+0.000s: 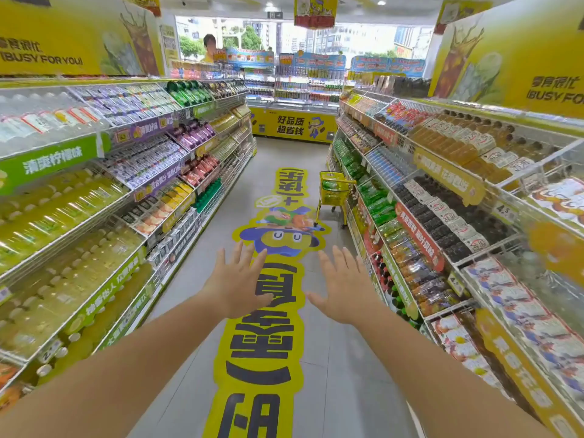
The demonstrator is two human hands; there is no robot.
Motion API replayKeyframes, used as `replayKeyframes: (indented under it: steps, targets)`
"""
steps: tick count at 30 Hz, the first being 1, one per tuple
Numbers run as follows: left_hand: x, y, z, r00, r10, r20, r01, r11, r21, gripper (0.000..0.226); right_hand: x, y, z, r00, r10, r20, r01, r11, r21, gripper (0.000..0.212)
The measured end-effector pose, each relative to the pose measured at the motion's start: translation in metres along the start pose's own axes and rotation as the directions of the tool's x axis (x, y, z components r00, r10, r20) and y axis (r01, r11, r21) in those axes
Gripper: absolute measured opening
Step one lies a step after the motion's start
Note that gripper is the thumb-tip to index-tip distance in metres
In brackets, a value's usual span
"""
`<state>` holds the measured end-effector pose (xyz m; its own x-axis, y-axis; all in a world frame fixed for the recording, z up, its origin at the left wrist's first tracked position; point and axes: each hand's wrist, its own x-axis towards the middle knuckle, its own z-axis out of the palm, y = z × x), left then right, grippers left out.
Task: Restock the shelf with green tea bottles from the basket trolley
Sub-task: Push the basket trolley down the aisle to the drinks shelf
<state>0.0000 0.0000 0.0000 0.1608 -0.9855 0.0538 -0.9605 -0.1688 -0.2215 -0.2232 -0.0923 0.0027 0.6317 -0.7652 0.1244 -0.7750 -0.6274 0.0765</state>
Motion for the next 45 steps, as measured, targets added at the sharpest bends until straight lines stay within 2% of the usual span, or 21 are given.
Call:
replayKeyframes:
  steps: [10,16,21,28,37,45]
  targets:
    - [0.163,-0.091,0.017,0.999,0.025,-0.044,-0.022,0.998,0.062,0.098,0.167,0.01,0.017,0.997,0.073,-0.036,-0.072,0.996,0.045,0.092]
    - [0.257,-0.117,0.028,0.997,0.071,-0.019,-0.069,0.995,0.071,0.1,0.256,0.032,0.031,0.995,0.096,-0.026,-0.095,0.995,0.043,0.092]
    - [0.349,-0.129,0.042,0.995,0.079,-0.062,-0.077,0.996,0.034,0.102,0.346,0.071,0.044,0.994,0.105,-0.032,-0.103,0.994,0.042,0.092]
    - [0.502,-0.13,0.058,0.996,0.069,-0.048,-0.068,0.997,0.019,0.114,0.492,0.142,0.071,0.996,0.062,-0.059,-0.06,0.998,0.023,0.093]
    - [0.693,-0.127,0.055,0.998,0.025,-0.058,-0.025,1.0,0.009,0.098,0.671,0.233,0.087,0.998,0.015,-0.056,-0.015,1.0,0.006,0.096]
    - [0.838,-0.155,0.082,0.998,0.033,-0.049,-0.032,0.999,0.018,0.102,0.795,0.275,0.116,1.0,0.014,-0.005,-0.014,1.0,0.011,0.095]
